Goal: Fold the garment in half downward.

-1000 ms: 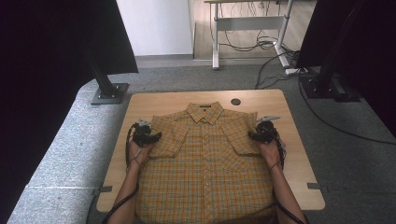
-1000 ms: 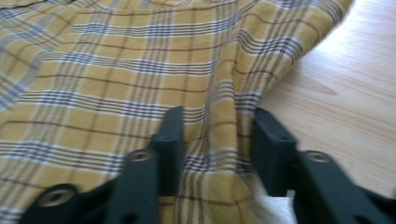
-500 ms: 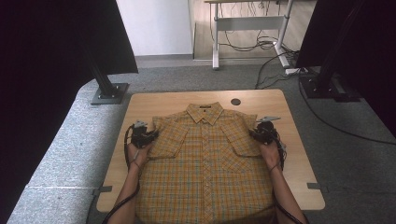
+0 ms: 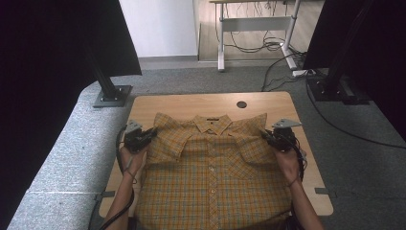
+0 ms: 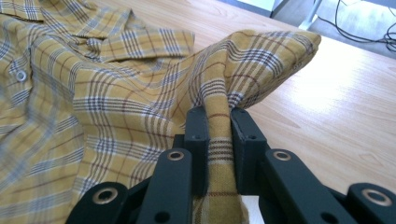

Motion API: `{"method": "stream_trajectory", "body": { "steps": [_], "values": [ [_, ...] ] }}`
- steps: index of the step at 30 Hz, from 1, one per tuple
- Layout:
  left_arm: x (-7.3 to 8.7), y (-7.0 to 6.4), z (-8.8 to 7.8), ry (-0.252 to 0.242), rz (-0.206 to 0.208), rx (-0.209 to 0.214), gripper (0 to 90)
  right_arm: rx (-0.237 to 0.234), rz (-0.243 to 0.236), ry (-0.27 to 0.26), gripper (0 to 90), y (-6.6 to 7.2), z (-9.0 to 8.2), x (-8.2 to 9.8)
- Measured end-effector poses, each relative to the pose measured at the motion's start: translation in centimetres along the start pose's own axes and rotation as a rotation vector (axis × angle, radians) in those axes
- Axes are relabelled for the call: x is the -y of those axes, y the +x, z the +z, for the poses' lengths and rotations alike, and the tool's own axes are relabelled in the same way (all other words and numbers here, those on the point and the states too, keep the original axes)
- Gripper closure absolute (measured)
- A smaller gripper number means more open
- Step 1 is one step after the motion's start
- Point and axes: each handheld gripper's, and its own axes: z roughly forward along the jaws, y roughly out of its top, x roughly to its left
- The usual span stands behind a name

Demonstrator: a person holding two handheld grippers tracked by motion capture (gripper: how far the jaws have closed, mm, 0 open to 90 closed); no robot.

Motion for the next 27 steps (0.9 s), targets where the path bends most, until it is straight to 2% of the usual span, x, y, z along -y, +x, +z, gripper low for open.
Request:
{"method": "stream_trajectory", "body": {
  "steps": [2, 3, 5, 6, 9, 12, 17, 20, 22, 27],
  "values": [
    [0.4, -0.7, -1.2, -0.003, 0.025, 0.000, 81.1, -0.014, 0.001, -0.005, 78.3, 0.4, -1.1, 0.4],
    [0.4, -0.7, -1.2, -0.003, 0.025, 0.000, 81.1, -0.014, 0.001, -0.005, 78.3, 0.4, -1.1, 0.4],
    [1.4, -1.9, -2.8, -0.004, 0.062, -0.005, 81.1, -0.043, 0.013, -0.016, 78.3, 0.9, -2.5, 1.5],
    [1.4, -1.9, -2.8, -0.004, 0.062, -0.005, 81.2, -0.043, 0.013, -0.016, 78.3, 0.9, -2.5, 1.5],
    [3.0, -3.1, -4.8, 0.001, 0.103, -0.015, 81.2, -0.074, 0.024, -0.025, 78.2, 1.6, -3.9, 3.2],
    [4.5, -3.7, -5.6, 0.021, 0.115, -0.014, 81.1, -0.099, 0.037, -0.024, 78.2, 2.3, -4.5, 4.5],
    [7.5, -4.6, -5.8, 0.084, 0.133, -0.016, 80.9, -0.131, 0.046, 0.017, 78.2, 3.3, -4.9, 6.8],
    [8.9, -4.6, -5.7, 0.130, 0.137, -0.005, 80.7, -0.150, 0.056, 0.044, 78.2, 3.7, -4.8, 8.1],
    [9.5, -4.6, -5.6, 0.149, 0.128, 0.008, 80.5, -0.159, 0.058, 0.073, 78.2, 3.9, -4.6, 8.8],
    [10.0, -5.1, -4.7, 0.200, 0.171, -0.002, 80.4, -0.176, 0.073, 0.140, 78.2, 4.1, -3.4, 10.1]
  ]
}}
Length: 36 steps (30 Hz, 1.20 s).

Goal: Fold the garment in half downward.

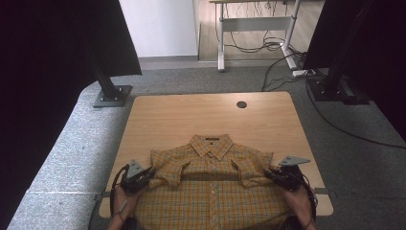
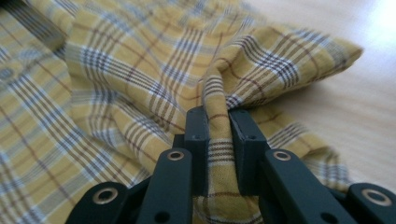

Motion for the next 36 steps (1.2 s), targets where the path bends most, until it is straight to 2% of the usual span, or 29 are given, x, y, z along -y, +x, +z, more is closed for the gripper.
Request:
{"method": "stream_trajectory", "body": {
  "steps": [3, 8, 15, 25, 36],
  "values": [
    [-0.2, 0.2, 0.9, 0.029, 0.020, -0.009, 80.1, -0.002, -0.003, 0.012, 77.9, -0.3, 0.8, 0.0],
    [-1.0, 1.1, 2.2, 0.041, 0.032, -0.020, 79.7, -0.001, 0.006, 0.005, 77.5, -1.3, 1.7, -0.5],
    [-2.4, 2.2, 4.2, 0.055, 0.030, -0.052, 79.2, 0.042, -0.017, 0.016, 77.5, -2.7, 3.4, -2.3],
    [-4.5, 4.6, 7.2, 0.069, -0.023, -0.093, 78.6, 0.072, -0.003, 0.011, 77.5, -5.0, 6.0, -5.0],
    [-6.3, 6.6, 9.6, 0.084, -0.084, -0.103, 77.7, 0.069, 0.023, -0.005, 77.3, -7.1, 7.7, -6.8]
  ]
}}
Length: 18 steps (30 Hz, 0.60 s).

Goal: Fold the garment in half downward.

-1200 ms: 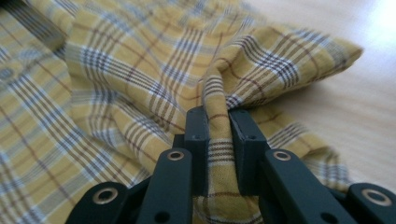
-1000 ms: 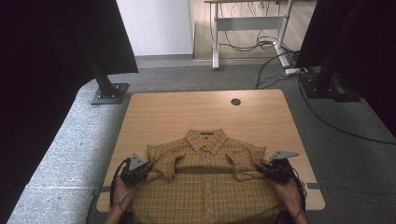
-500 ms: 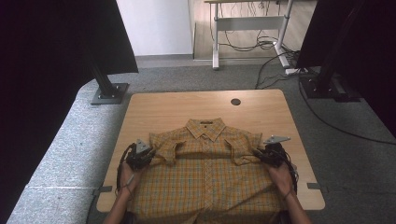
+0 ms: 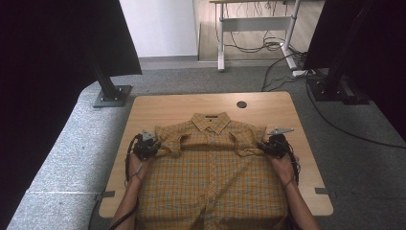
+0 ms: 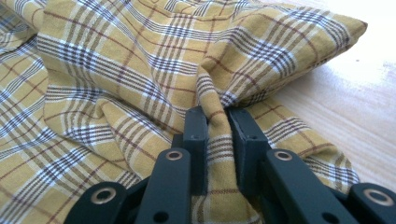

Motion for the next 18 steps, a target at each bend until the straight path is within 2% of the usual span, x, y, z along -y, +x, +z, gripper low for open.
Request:
{"method": "stream_trajectory", "body": {
  "steps": [3, 6, 8, 13, 16, 18],
  "values": [
    [-0.2, 0.1, 0.0, 0.003, -0.012, 0.011, 78.8, 0.002, -0.003, 0.011, 76.9, 0.0, 0.1, -0.3],
    [-0.2, 0.5, -0.6, -0.052, -0.065, 0.028, 80.7, 0.014, 0.012, -0.001, 76.6, 0.0, -0.2, -0.4],
    [-0.4, 0.6, -1.4, -0.097, -0.085, 0.031, 81.7, 0.030, 0.009, -0.023, 76.9, 0.2, -0.7, -0.6],
    [-1.7, 0.4, -4.1, -0.199, -0.089, 0.052, 82.3, 0.085, -0.059, -0.061, 78.1, 1.5, -2.7, -1.5],
    [-2.6, 0.1, -6.2, -0.241, -0.051, 0.050, 82.3, 0.118, -0.114, -0.094, 78.1, 2.3, -4.5, -1.9],
    [-3.1, -0.1, -7.5, -0.271, -0.035, 0.057, 82.3, 0.128, -0.131, -0.119, 78.1, 2.9, -6.0, -2.1]
  ]
}}
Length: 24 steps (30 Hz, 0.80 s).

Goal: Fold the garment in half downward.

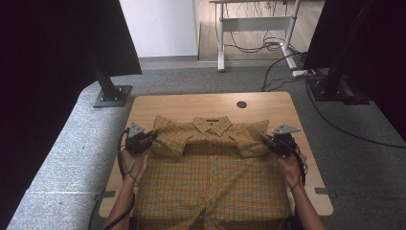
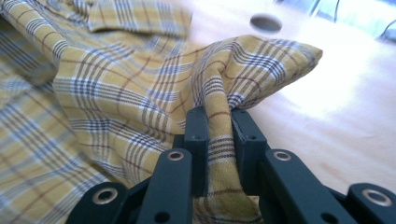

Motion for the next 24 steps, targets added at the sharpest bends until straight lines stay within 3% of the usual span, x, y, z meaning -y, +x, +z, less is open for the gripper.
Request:
{"method": "stream_trajectory", "body": {
  "steps": [6, 10, 17, 24],
  "values": [
    [-0.8, -1.4, -3.9, -0.075, 0.036, 0.038, 82.1, 0.003, -0.039, -0.068, 77.7, 1.3, -4.5, -0.6],
    [1.3, -2.6, -6.1, -0.079, 0.029, 0.058, 81.8, -0.024, -0.029, -0.068, 76.6, 2.7, -6.5, 0.8],
    [8.6, -4.4, -6.4, 0.030, -0.057, 0.072, 81.5, -0.115, 0.066, 0.002, 76.7, 4.3, -6.7, 6.6],
    [10.3, -5.2, -5.4, 0.151, -0.036, 0.041, 79.7, -0.155, 0.120, 0.091, 76.0, 4.5, -4.8, 9.8]
  ]
}}
